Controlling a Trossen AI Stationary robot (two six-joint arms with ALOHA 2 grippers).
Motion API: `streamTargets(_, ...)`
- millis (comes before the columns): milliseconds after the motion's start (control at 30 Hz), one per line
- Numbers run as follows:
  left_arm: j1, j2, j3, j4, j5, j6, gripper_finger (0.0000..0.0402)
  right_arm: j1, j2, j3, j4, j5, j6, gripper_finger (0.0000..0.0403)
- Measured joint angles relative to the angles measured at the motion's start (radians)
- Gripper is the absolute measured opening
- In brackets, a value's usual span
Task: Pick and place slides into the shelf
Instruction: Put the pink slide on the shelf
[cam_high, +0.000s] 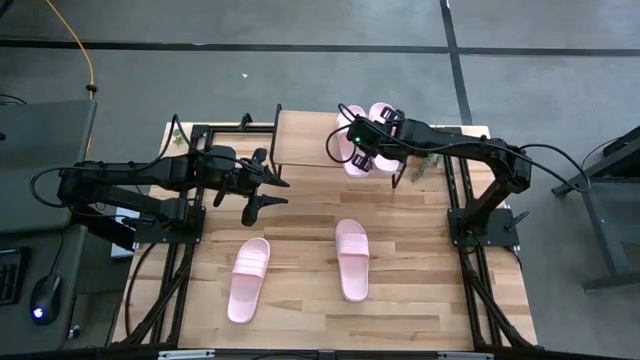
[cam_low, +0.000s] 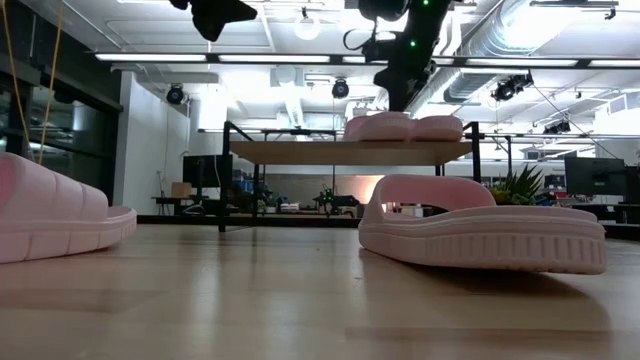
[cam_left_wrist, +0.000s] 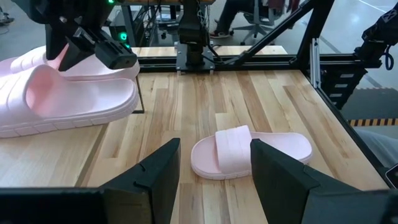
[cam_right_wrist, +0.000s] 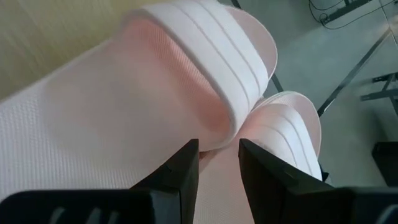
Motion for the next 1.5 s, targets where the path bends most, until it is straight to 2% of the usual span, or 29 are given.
streamTargets(467, 0.0, 0.0, 0.0, 0.0, -0.007, 0.0, 0.0179, 0.019, -0.057, 0.0, -0.031, -0.003, -0.001, 0.0126)
streamTargets(667, 0.0, 0.0, 0.0, 0.0, -0.007, 0.0, 0.0179, 0.066, -0.09, 0.0, -0.044, -0.125, 0.045, 0.0126)
streamTargets(1000, 0.0, 0.0, 0.0, -0.005, -0.007, 0.0, 0.0179, 0.174, -0.091, 0.0, -0.057, -0.316, 0.095, 0.0126)
streamTargets(1500, 0.0, 0.0, 0.0, -0.009, -0.007, 0.0, 0.0179, 0.414, -0.085, 0.0, -0.036, -0.323, 0.256, 0.0126)
